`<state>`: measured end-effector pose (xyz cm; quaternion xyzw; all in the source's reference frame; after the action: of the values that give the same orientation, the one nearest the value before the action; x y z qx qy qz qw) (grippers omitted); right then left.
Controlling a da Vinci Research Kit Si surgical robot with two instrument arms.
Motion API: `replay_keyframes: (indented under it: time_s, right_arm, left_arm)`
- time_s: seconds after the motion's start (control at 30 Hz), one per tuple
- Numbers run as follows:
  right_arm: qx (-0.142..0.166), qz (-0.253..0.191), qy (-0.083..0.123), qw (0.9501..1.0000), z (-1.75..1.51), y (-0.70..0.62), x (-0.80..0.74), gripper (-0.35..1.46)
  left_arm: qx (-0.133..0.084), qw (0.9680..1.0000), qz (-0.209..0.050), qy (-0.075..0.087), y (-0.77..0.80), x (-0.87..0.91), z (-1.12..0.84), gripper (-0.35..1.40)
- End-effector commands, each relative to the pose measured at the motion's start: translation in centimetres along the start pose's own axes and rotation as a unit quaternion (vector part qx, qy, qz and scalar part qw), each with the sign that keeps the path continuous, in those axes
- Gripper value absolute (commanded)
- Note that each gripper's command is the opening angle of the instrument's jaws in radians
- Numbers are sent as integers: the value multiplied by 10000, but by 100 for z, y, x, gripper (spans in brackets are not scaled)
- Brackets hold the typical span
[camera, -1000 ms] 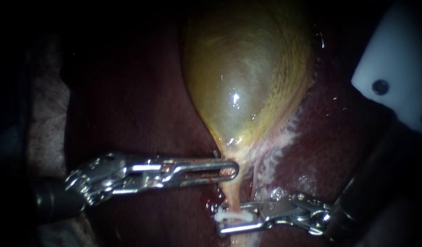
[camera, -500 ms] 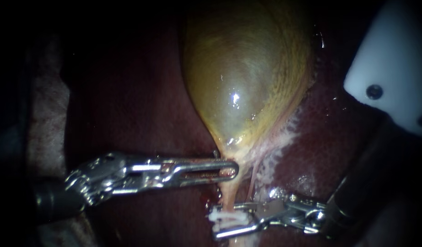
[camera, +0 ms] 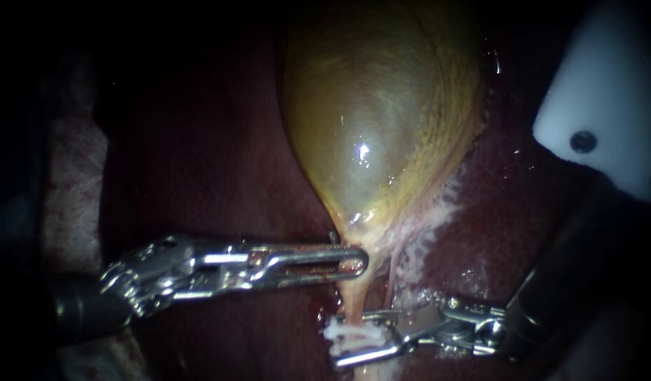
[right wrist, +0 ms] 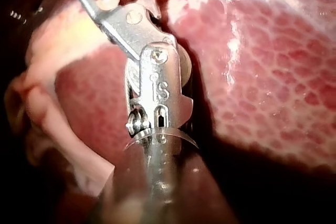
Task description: Going back second clip left tube
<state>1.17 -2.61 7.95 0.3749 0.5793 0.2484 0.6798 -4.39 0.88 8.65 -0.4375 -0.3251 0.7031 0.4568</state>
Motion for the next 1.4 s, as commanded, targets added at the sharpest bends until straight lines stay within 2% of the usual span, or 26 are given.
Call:
replay_keyframes:
  time_s: [0.03, 0.3, 0.67, 1.13, 1.4]
  right_arm:
    - [6, -59, -35, 10000, -2, 1, 1, 46]
    - [-20, -513, -157, 9986, -11, 3, 4, 46]
    - [4, -712, -215, 9972, -26, 2, 11, 46]
    - [-125, -986, -319, 9945, -75, -15, 34, 46]
    - [-138, -1298, -329, 9909, -104, -23, 45, 46]
  left_arm:
    - [1, 10000, -1, 0, 0, 0, 0, -35]
    - [1, 10000, -1, 0, 0, 0, 0, -35]
    - [1, 10000, -1, 0, 0, 0, 0, -35]
    - [0, 10000, 1, 0, 0, 0, 0, -35]
    - [-1, 10000, 2, -1, -1, -1, 0, -35]
